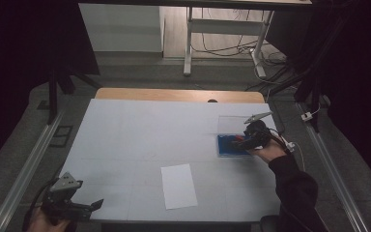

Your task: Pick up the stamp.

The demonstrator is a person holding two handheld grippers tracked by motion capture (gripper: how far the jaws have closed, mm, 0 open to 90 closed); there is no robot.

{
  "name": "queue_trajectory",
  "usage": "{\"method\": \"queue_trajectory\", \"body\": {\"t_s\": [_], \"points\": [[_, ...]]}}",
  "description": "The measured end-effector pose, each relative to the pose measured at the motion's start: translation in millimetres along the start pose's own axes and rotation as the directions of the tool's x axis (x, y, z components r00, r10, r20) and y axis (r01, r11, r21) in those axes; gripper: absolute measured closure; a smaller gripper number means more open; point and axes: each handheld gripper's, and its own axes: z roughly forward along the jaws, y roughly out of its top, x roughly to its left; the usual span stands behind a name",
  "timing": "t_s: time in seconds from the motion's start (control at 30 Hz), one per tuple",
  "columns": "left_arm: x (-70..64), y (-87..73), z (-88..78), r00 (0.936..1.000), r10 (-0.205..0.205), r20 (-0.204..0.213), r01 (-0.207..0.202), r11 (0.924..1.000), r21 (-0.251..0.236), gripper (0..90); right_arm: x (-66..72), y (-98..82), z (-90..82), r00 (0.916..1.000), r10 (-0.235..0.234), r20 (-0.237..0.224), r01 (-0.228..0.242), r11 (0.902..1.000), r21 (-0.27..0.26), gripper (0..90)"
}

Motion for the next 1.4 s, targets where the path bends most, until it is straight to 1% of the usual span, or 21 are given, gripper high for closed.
{"method": "queue_trajectory", "body": {"t_s": [0.03,0.07,0.17,0.3,0.33,0.4,0.6,0.63,0.8,0.83,0.87,0.97,1.03,1.3,1.4], "points": [[0.0,0.0,0.0,1.0000,0.000,0.000,0.000,1.0000,0.000,2.6,0.0,0.0,0.0,1.0000,0.000,0.000,0.000,1.0000,0.000,29.3],[0.1,0.0,0.0,1.0000,0.000,0.001,0.000,1.0000,0.000,2.7,-1.1,2.4,0.7,0.9994,-0.033,-0.005,0.033,0.9994,0.012,36.8],[0.1,0.0,0.0,1.0000,-0.001,0.001,0.001,1.0000,0.000,2.6,-2.8,4.9,1.7,0.9983,-0.056,-0.015,0.056,0.9983,0.016,47.2],[0.1,-0.1,0.0,1.0000,-0.001,0.001,0.001,1.0000,0.001,2.6,-4.7,5.3,3.3,0.9960,-0.086,-0.024,0.087,0.9958,0.028,55.5],[0.0,-0.1,0.1,1.0000,0.000,0.001,0.000,1.0000,0.002,2.7,-5.0,5.0,3.8,0.9961,-0.085,-0.022,0.086,0.9959,0.028,57.4],[0.0,0.0,0.1,1.0000,0.000,0.001,0.000,1.0000,0.002,2.7,-6.3,4.3,4.8,0.9954,-0.089,-0.035,0.090,0.9954,0.032,60.3],[0.3,0.2,0.3,1.0000,-0.001,0.002,0.001,1.0000,0.005,2.7,-8.9,2.9,7.6,0.9944,-0.095,-0.047,0.097,0.9947,0.035,66.5],[0.2,0.1,0.3,1.0000,-0.001,0.002,0.001,1.0000,0.005,2.7,-8.9,2.9,7.6,0.9944,-0.095,-0.047,0.097,0.9947,0.035,66.5],[0.2,0.1,0.4,1.0000,-0.001,0.002,0.001,1.0000,0.006,2.7,-9.1,2.7,9.1,0.9933,-0.106,-0.045,0.108,0.9936,0.035,73.8],[0.2,0.1,0.4,1.0000,-0.001,0.002,0.001,1.0000,0.006,2.7,-9.1,2.7,9.1,0.9933,-0.106,-0.045,0.108,0.9936,0.035,73.8],[0.2,0.1,0.4,1.0000,-0.001,0.002,0.001,1.0000,0.007,2.7,-9.3,2.5,9.4,0.9932,-0.107,-0.045,0.109,0.9935,0.033,77.6],[0.4,0.1,0.4,1.0000,-0.003,0.002,0.003,1.0000,0.007,2.7,-9.8,2.3,9.2,0.9937,-0.106,-0.038,0.107,0.9938,0.031,78.7],[0.4,0.1,0.4,1.0000,-0.004,0.002,0.004,1.0000,0.007,2.7,-11.0,1.3,8.9,0.9953,-0.088,-0.042,0.089,0.9957,0.026,79.1],[0.3,0.0,0.3,1.0000,-0.004,0.002,0.004,1.0000,0.006,2.7,-11.8,-0.1,6.3,0.9969,-0.065,-0.045,0.065,0.9978,0.010,79.4],[0.3,0.0,0.1,1.0000,-0.003,0.002,0.003,1.0000,0.006,2.7,-9.6,0.2,0.5,0.9976,-0.060,-0.035,0.060,0.9981,-0.014,79.5]]}}
